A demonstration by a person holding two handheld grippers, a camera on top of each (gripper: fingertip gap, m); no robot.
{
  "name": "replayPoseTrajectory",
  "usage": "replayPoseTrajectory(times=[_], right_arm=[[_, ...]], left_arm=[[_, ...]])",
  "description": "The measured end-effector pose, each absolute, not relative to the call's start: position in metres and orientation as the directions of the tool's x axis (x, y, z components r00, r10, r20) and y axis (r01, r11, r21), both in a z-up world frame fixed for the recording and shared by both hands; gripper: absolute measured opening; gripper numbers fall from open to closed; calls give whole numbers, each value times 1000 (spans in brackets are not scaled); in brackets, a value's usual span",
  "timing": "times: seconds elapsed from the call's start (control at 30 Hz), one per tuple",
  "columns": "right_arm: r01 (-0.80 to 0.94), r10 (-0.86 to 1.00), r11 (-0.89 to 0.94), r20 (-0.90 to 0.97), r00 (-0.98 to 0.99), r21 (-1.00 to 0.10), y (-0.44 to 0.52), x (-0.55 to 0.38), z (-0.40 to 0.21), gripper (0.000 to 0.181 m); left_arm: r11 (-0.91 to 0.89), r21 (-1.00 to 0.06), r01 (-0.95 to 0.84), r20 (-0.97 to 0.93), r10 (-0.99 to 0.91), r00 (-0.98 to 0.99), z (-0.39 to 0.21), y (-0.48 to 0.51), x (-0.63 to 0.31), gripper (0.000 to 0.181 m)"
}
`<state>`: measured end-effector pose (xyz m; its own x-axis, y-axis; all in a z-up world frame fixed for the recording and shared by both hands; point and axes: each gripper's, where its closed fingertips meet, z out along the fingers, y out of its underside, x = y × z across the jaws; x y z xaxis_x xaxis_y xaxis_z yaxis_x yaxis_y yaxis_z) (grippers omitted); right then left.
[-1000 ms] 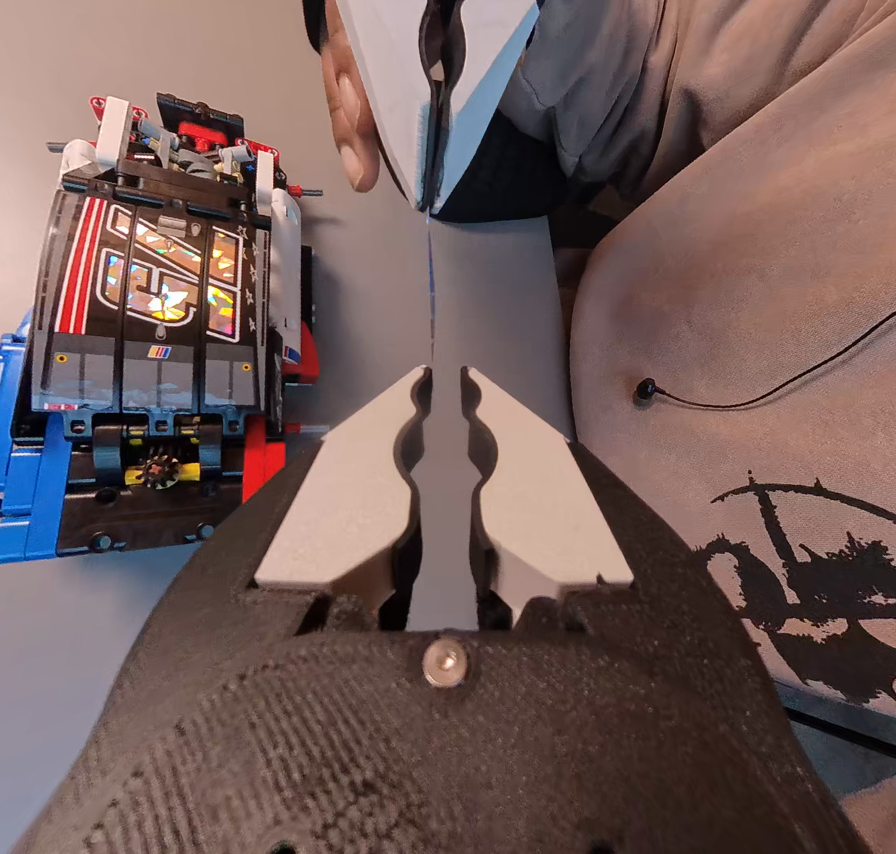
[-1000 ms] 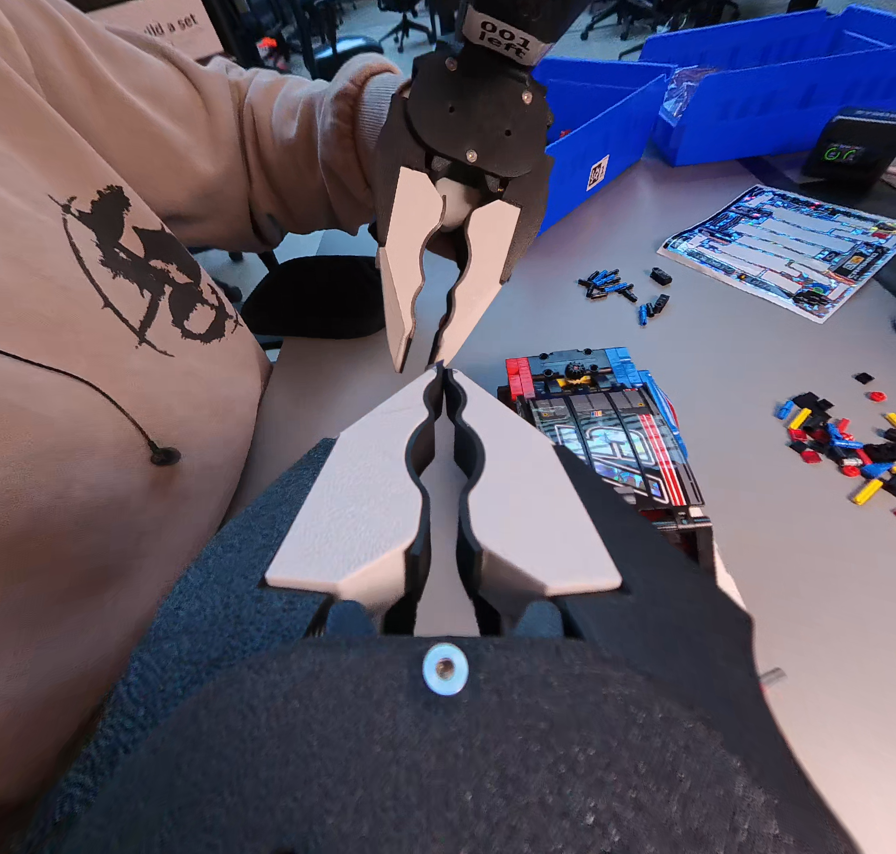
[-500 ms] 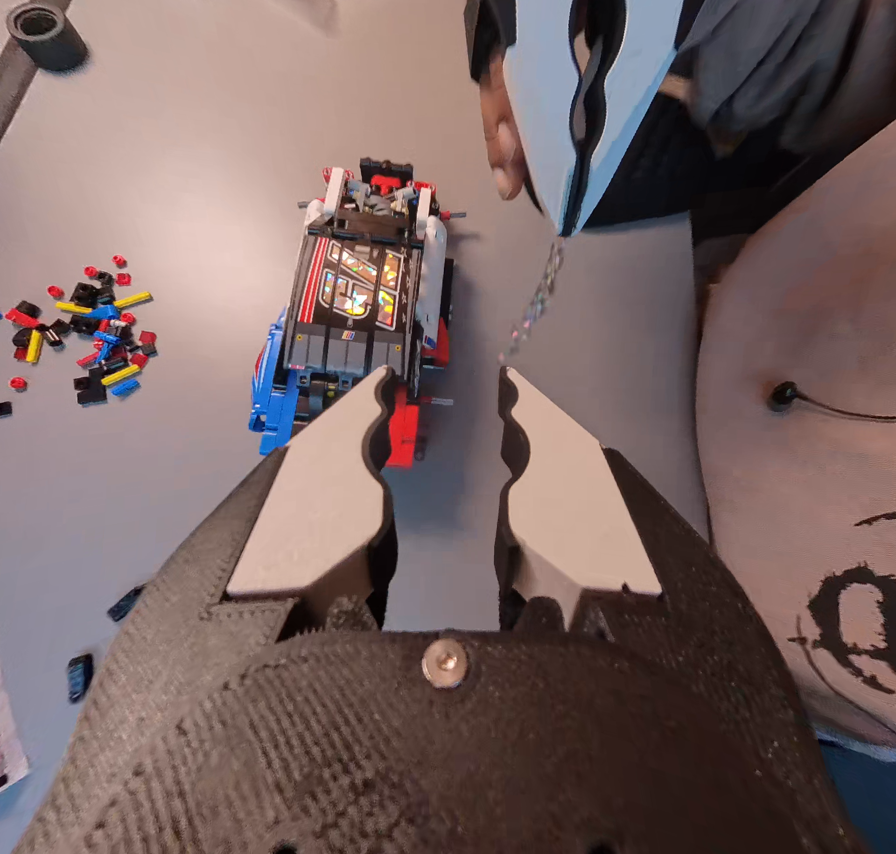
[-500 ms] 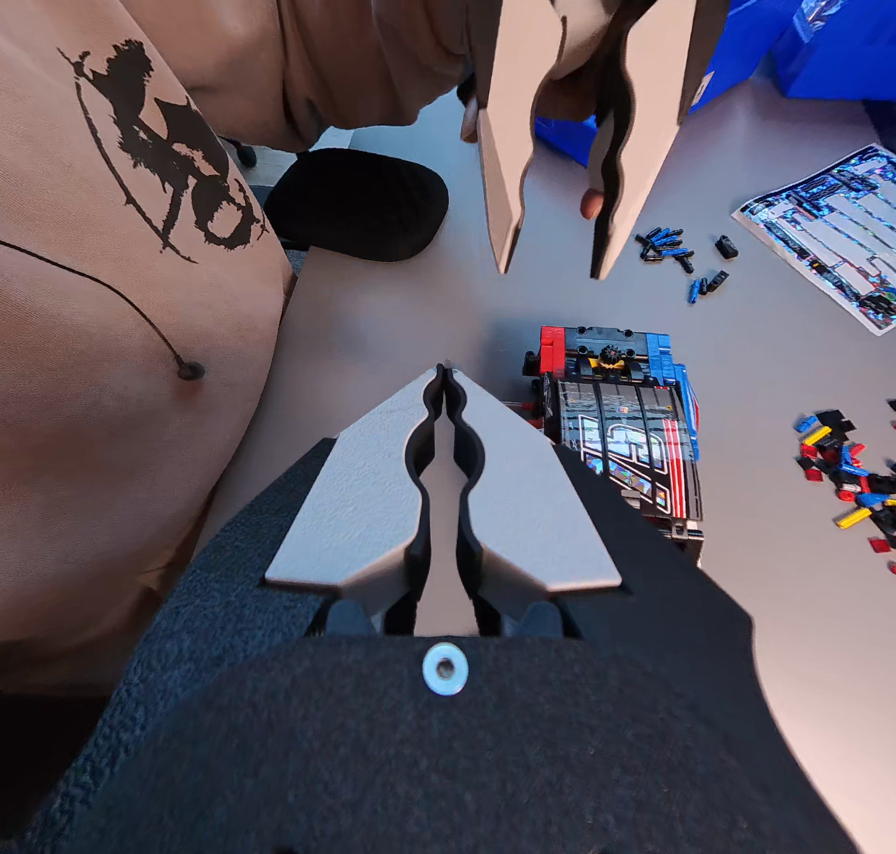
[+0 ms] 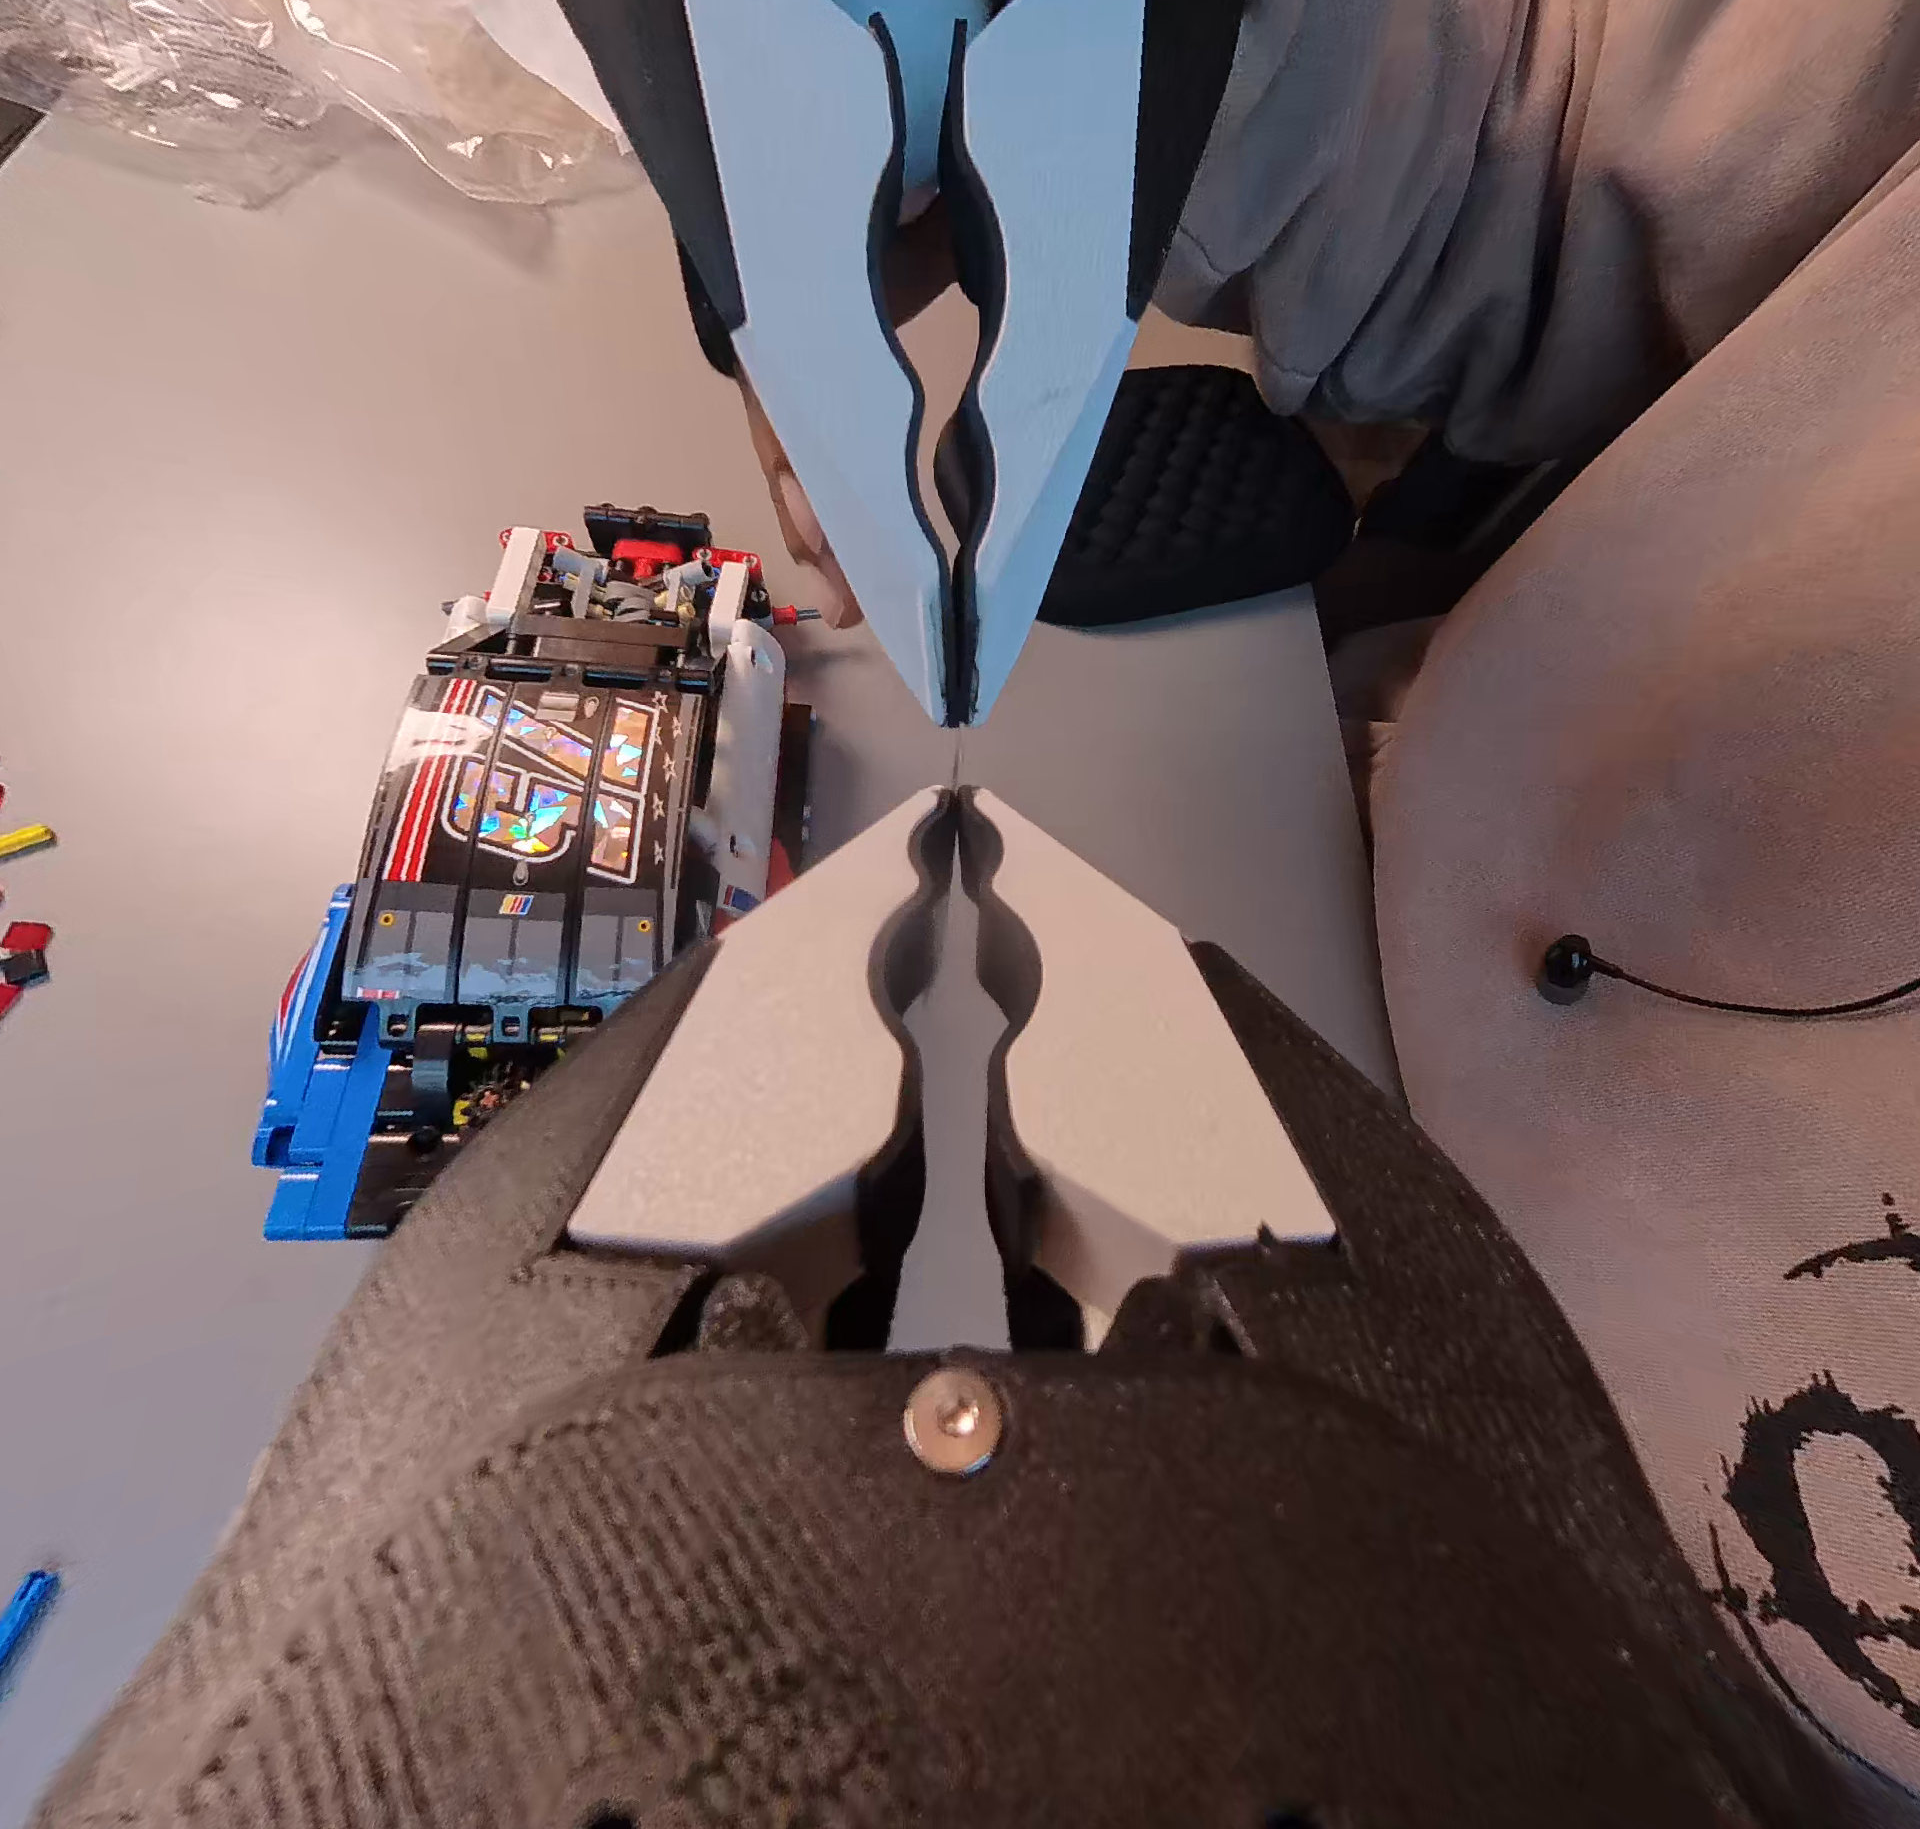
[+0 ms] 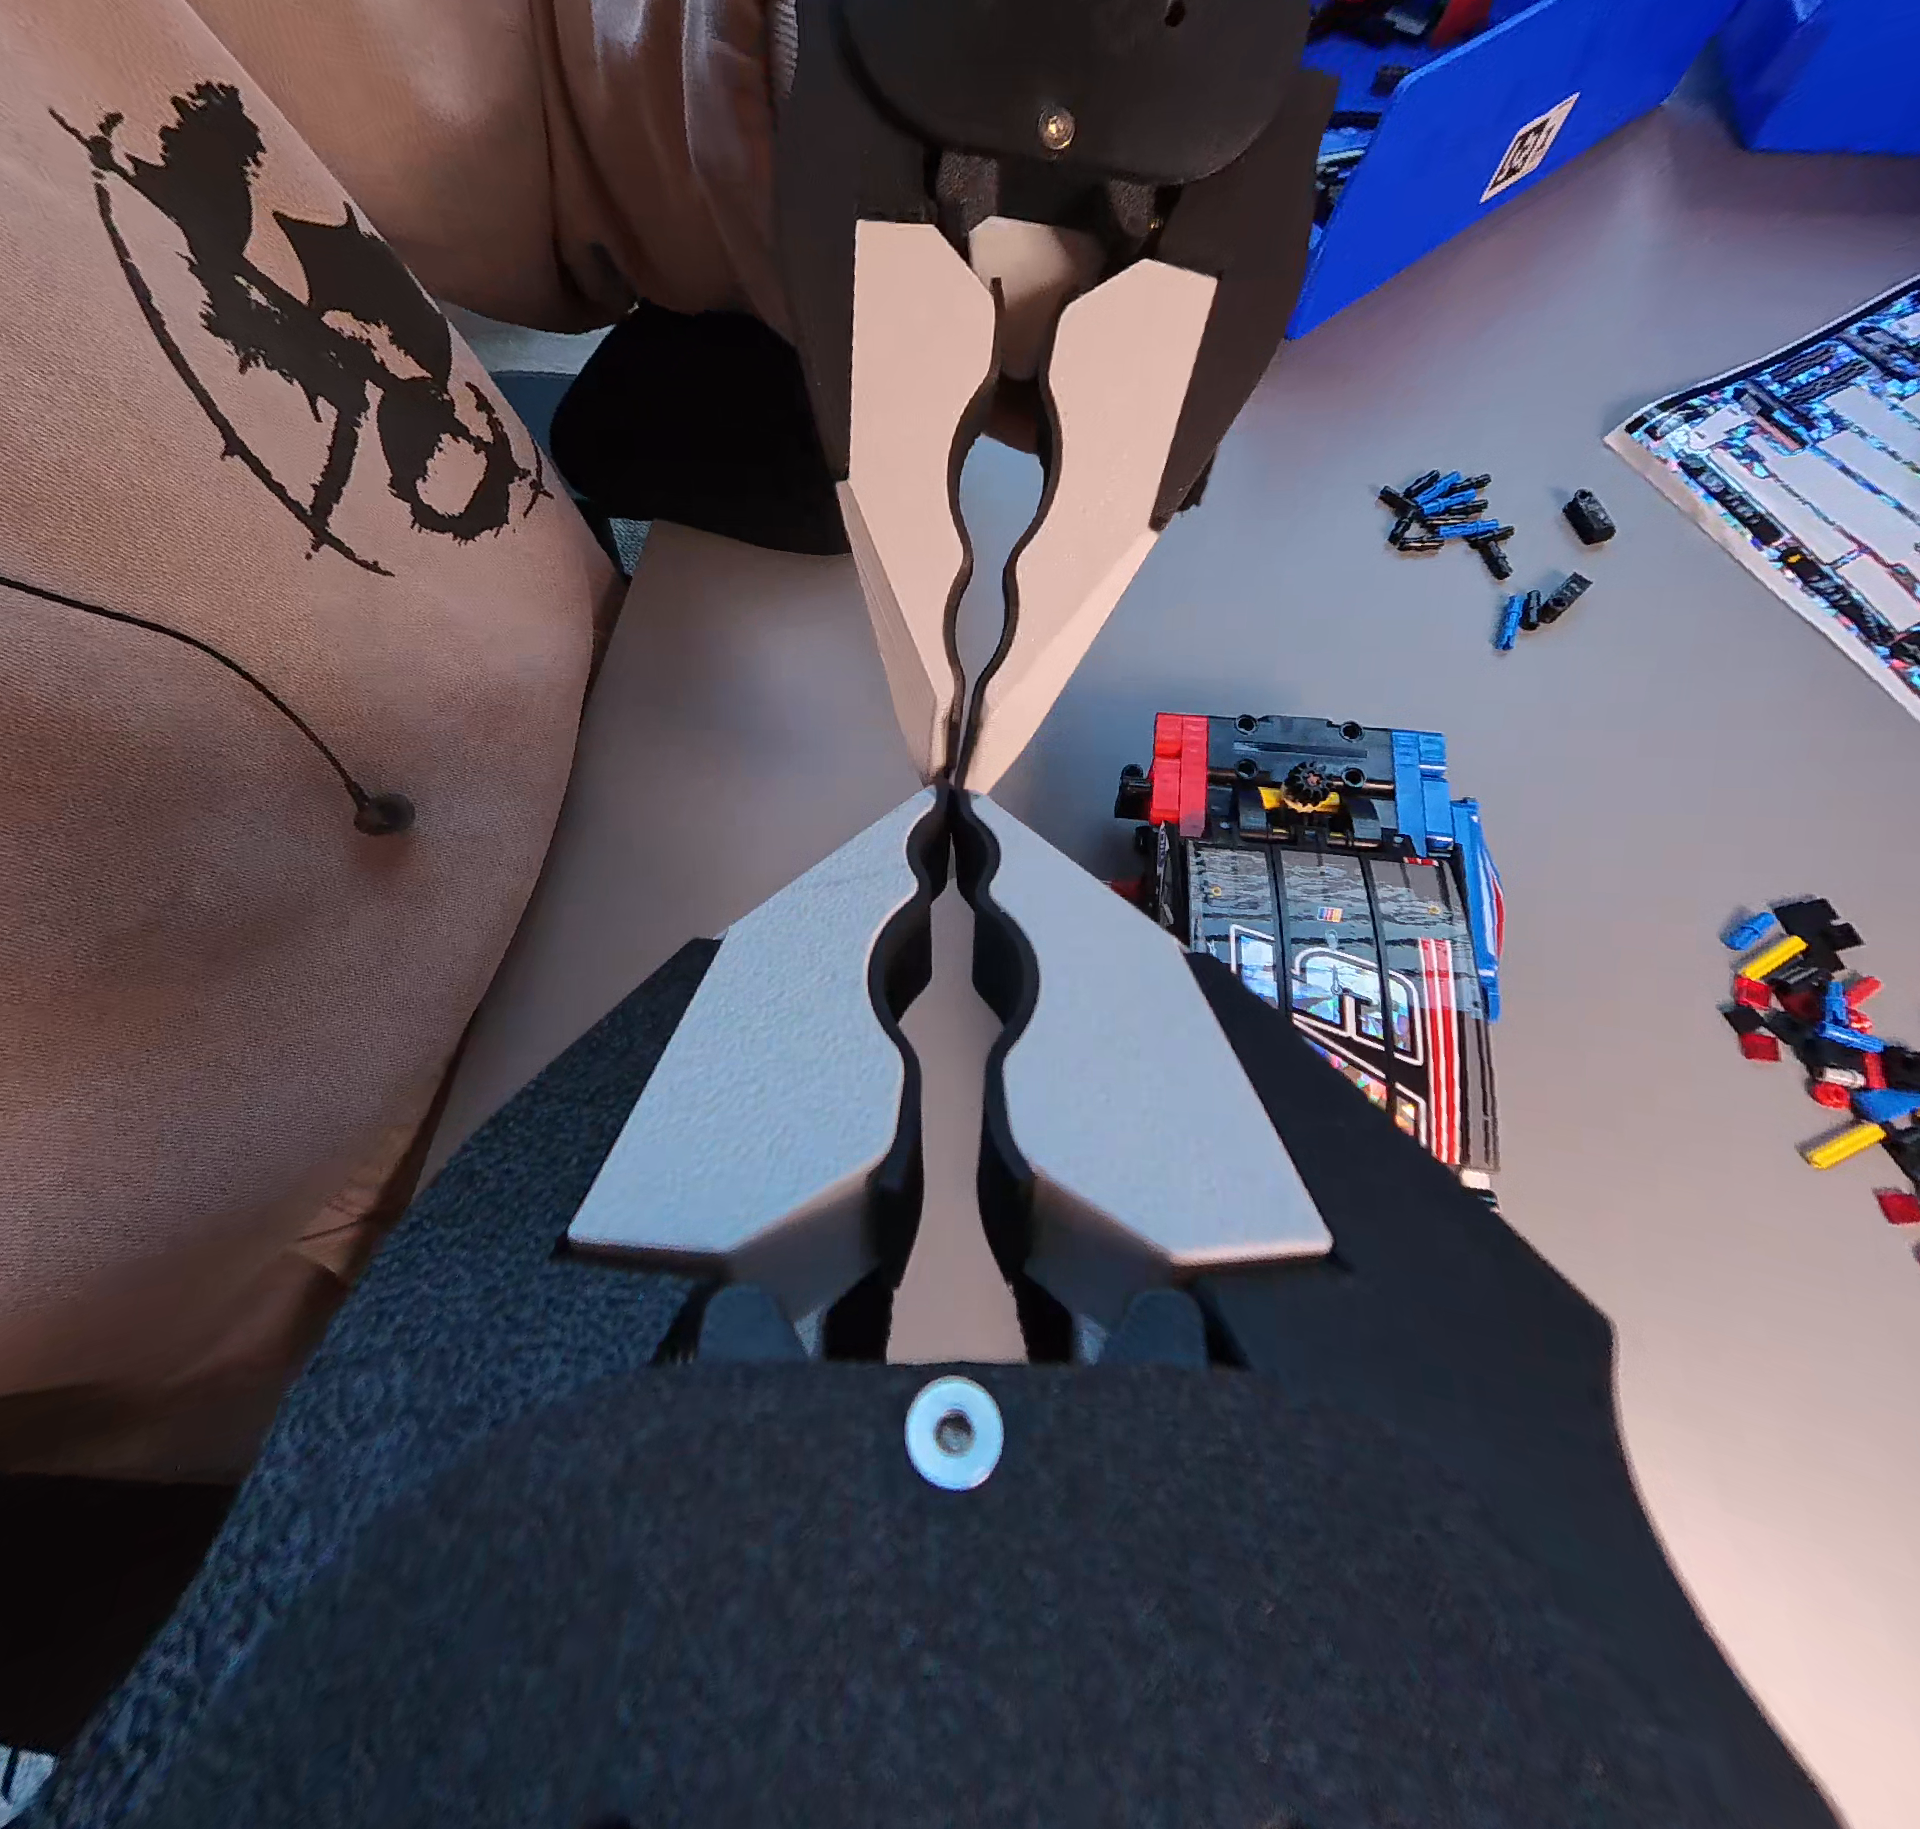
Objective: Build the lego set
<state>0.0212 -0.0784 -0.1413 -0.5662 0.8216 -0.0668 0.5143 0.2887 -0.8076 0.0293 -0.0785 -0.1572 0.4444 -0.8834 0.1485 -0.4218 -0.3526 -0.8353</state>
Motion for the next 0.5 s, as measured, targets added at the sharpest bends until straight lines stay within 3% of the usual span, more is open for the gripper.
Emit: replayPoseTrajectory(times=[0.1, 0.23, 0.3, 0.4, 0.5], right_arm=[[493, 841, 261, -55, -538, -830, -74, 17, -137, 0], [342, 882, 103, -73, -466, -934, -67, 11, -110, 48], [231, 903, 28, -75, -424, -972, -61, 13, -101, 54], [193, 913, -135, -197, -357, -972, -59, 12, -108, 46], [147, 921, -243, -275, -274, -959, -57, 5, -122, 33]], left_arm=[[-363, -869, -336, 188, -871, 455, -152, -75, 28, 0], [-350, -936, -29, 300, -839, 454, -126, -65, 13, 0], [-356, -928, 107, 365, -820, 441, -122, -62, 4, 0], [-315, -868, 384, 463, -792, 397, -104, -55, -14, 0], [-309, -704, 640, 580, -770, 266, -84, -49, -37, 0]])
